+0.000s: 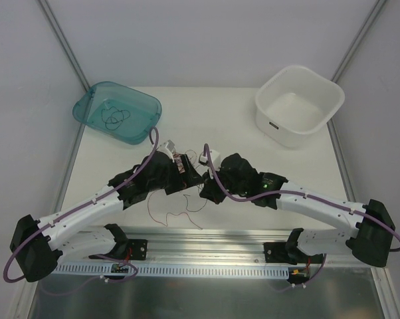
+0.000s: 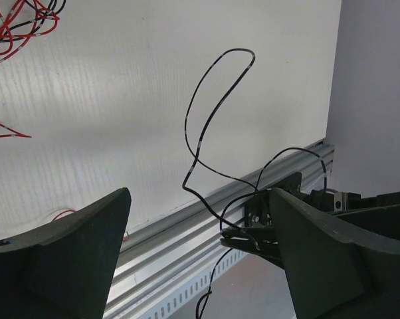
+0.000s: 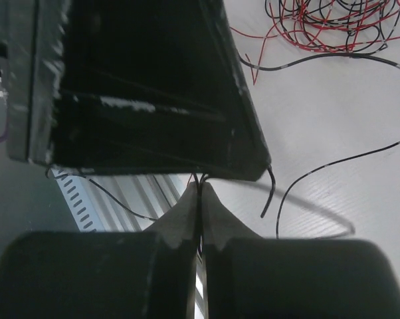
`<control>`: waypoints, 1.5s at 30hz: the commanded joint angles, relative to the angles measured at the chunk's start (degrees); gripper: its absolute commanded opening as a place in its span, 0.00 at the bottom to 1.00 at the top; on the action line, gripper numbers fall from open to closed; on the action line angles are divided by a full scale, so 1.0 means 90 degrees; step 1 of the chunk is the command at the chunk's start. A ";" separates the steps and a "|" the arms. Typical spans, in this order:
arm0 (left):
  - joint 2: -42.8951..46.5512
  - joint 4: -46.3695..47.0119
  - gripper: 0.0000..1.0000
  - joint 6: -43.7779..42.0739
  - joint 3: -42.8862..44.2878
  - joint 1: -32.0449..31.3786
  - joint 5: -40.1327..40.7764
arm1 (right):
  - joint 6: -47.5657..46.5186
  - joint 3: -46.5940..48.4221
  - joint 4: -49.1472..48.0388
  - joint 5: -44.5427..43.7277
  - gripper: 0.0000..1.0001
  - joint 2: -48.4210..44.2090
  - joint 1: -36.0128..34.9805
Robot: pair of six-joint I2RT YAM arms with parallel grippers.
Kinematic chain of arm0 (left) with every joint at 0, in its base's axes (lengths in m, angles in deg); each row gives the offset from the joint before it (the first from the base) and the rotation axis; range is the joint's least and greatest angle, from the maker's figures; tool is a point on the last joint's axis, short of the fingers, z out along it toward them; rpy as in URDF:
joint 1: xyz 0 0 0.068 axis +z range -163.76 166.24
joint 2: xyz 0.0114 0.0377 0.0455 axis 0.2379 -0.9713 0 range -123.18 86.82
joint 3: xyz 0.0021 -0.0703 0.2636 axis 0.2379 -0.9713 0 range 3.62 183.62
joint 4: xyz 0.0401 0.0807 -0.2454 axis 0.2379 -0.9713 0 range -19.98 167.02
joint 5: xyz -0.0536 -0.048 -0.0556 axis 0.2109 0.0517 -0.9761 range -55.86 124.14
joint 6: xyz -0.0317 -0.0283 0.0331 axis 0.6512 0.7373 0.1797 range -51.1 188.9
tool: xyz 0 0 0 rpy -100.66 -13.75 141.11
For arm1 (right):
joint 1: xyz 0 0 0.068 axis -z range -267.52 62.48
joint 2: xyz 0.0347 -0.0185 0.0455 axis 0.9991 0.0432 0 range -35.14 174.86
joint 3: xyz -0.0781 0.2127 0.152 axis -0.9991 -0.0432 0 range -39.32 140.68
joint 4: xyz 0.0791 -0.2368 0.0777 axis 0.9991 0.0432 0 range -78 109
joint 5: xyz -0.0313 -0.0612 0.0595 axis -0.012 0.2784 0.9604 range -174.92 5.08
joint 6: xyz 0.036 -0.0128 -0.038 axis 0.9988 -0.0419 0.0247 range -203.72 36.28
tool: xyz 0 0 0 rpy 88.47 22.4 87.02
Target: Untangle the cables
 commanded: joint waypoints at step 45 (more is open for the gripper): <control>-0.0613 0.0812 0.00 -0.1625 0.1504 0.1289 0.0373 | 0.0305 0.0319 0.2519 -0.1880 0.95 -0.2800 -0.0187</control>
